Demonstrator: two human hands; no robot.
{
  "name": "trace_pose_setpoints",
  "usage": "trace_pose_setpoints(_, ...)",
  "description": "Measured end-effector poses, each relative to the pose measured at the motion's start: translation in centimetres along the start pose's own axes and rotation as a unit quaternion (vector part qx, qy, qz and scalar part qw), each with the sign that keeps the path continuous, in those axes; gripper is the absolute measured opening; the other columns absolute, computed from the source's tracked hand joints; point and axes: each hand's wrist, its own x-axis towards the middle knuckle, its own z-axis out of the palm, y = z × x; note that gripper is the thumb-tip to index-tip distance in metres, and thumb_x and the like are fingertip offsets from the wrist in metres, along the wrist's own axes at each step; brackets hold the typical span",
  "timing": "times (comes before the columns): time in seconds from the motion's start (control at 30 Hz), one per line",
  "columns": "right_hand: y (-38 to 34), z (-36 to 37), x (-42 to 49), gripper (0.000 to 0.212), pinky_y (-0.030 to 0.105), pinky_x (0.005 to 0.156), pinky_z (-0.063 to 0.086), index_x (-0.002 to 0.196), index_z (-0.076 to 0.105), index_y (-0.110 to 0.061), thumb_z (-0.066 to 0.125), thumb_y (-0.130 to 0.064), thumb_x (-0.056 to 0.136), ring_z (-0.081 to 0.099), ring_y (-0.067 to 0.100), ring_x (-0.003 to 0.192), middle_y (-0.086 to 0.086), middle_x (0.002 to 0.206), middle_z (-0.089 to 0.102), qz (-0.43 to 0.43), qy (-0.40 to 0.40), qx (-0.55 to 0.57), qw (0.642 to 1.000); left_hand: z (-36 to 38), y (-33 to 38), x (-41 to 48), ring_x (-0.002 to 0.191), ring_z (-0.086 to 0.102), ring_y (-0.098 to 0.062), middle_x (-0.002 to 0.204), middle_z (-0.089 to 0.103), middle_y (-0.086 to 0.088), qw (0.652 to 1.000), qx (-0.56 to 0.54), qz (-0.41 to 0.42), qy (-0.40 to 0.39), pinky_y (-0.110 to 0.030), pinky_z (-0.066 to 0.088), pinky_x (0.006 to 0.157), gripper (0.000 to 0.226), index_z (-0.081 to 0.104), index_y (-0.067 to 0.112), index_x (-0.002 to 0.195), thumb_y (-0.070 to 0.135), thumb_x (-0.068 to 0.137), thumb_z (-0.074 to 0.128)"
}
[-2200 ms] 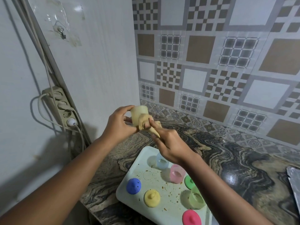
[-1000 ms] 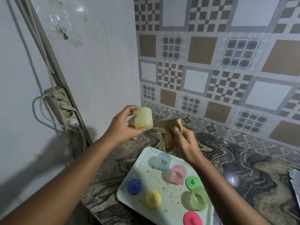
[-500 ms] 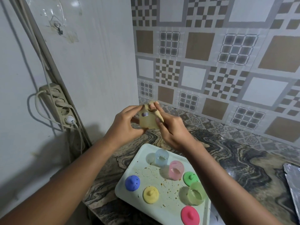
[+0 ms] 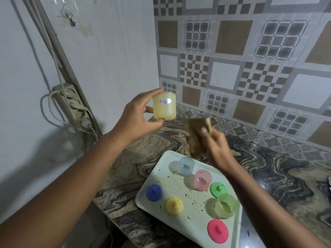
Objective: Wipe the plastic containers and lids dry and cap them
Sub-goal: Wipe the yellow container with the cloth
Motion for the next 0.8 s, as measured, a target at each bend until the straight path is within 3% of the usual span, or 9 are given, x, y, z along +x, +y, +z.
trace_pose_setpoints(0.13, -3.5, -0.3, 3.0, 0.041, 0.035, 0.065, 0.053, 0.099, 0.064, 0.004, 0.040, -0.028, 0.108, 0.065, 0.024, 0.074, 0.013, 0.086, 0.067, -0.052, 0.103, 0.071, 0.991, 0.0, 0.9, 0.3, 0.097, 0.068, -0.008, 0.135, 0.049, 0.010, 1.000, 0.003, 0.012, 0.001, -0.017, 0.053, 0.088, 0.089, 0.042, 0.031, 0.148, 0.008, 0.073, 0.084)
trace_pose_setpoints(0.23, -5.8, 0.4, 4.8, 0.041, 0.037, 0.057, 0.054, 0.106, 0.055, 0.016, 0.038, -0.021, 0.109, 0.059, 0.027, 0.066, 0.020, 0.079, 0.059, -0.087, 0.082, 0.045, 0.992, 0.8, 0.8, 0.6, 0.096, 0.069, -0.011, 0.136, 0.052, 0.007, 1.000, -0.002, 0.008, 0.005, -0.023, 0.054, 0.089, 0.093, 0.038, 0.025, 0.151, 0.008, 0.072, 0.086)
trace_pose_setpoints(0.33, -7.2, 2.0, 5.5, 0.033, 0.041, 0.055, 0.056, 0.111, 0.063, -0.003, 0.041, -0.027, 0.107, 0.058, 0.029, 0.058, 0.017, 0.079, 0.066, -0.122, 0.029, -0.088, 0.988, 1.8, 0.9, 1.1, 0.091, 0.071, -0.006, 0.133, 0.058, 0.008, 0.999, -0.026, -0.016, 0.022, -0.028, 0.058, 0.083, 0.084, 0.048, 0.021, 0.143, 0.013, 0.069, 0.089)
trace_pose_setpoints(0.43, -6.8, 2.3, 5.4, 0.045, 0.003, 0.073, 0.044, 0.152, 0.045, -0.017, 0.044, -0.023, 0.108, 0.068, 0.024, 0.091, 0.022, 0.127, 0.069, -0.194, -0.016, -0.246, 0.949, 2.2, 1.0, 1.2, 0.089, 0.072, -0.005, 0.127, 0.062, 0.011, 0.999, -0.041, -0.008, 0.026, -0.020, 0.057, 0.076, 0.075, 0.057, 0.023, 0.134, 0.014, 0.068, 0.090)
trace_pose_setpoints(0.5, -6.6, 2.1, 4.8, 0.048, -0.005, 0.082, 0.031, 0.155, 0.038, -0.013, 0.046, -0.016, 0.107, 0.067, 0.008, 0.094, 0.021, 0.141, 0.060, -0.232, -0.012, -0.261, 0.937, 2.2, 0.8, 1.1, 0.089, 0.072, -0.007, 0.128, 0.062, 0.009, 0.998, -0.054, -0.008, 0.039, -0.015, 0.054, 0.072, 0.075, 0.058, 0.022, 0.134, 0.013, 0.067, 0.090)
trace_pose_setpoints(0.57, -6.0, 2.3, 3.9, 0.046, -0.006, 0.079, 0.031, 0.152, 0.043, -0.008, 0.048, -0.011, 0.106, 0.056, -0.006, 0.072, 0.028, 0.130, 0.065, -0.265, -0.012, -0.257, 0.929, 2.1, 0.4, 1.1, 0.092, 0.072, -0.011, 0.129, 0.062, 0.003, 0.997, -0.051, -0.001, 0.056, -0.018, 0.056, 0.072, 0.077, 0.058, 0.017, 0.135, 0.012, 0.066, 0.091)
trace_pose_setpoints(0.63, -5.0, 2.4, 3.0, 0.047, 0.004, 0.077, 0.042, 0.150, 0.043, -0.004, 0.050, -0.006, 0.104, 0.058, 0.016, 0.076, 0.035, 0.116, 0.066, -0.273, -0.025, -0.254, 0.928, 2.0, -0.3, 1.1, 0.097, 0.071, -0.016, 0.130, 0.060, -0.002, 0.997, -0.042, 0.014, 0.061, -0.024, 0.059, 0.076, 0.077, 0.057, 0.012, 0.136, 0.013, 0.067, 0.091)
trace_pose_setpoints(0.7, -3.9, 2.3, 2.3, 0.045, 0.026, 0.085, 0.047, 0.147, 0.047, -0.002, 0.052, -0.004, 0.103, 0.055, 0.032, 0.093, 0.032, 0.122, 0.066, -0.271, -0.042, -0.262, 0.925, 1.7, -0.7, 1.0, 0.095, 0.071, -0.014, 0.131, 0.058, 0.000, 0.998, -0.039, 0.006, 0.053, -0.029, 0.060, 0.077, 0.076, 0.057, 0.016, 0.134, 0.013, 0.066, 0.091)
trace_pose_setpoints(0.8, -2.6, 1.6, 1.6, 0.042, 0.000, 0.079, 0.036, 0.143, 0.053, 0.001, 0.055, -0.001, 0.100, 0.053, 0.018, 0.081, 0.027, 0.121, 0.069, -0.267, -0.086, -0.280, 0.918, 1.3, -0.8, 0.7, 0.086, 0.072, -0.008, 0.128, 0.057, 0.014, 0.999, -0.020, -0.026, 0.034, -0.029, 0.059, 0.071, 0.073, 0.055, 0.033, 0.124, 0.012, 0.064, 0.090)
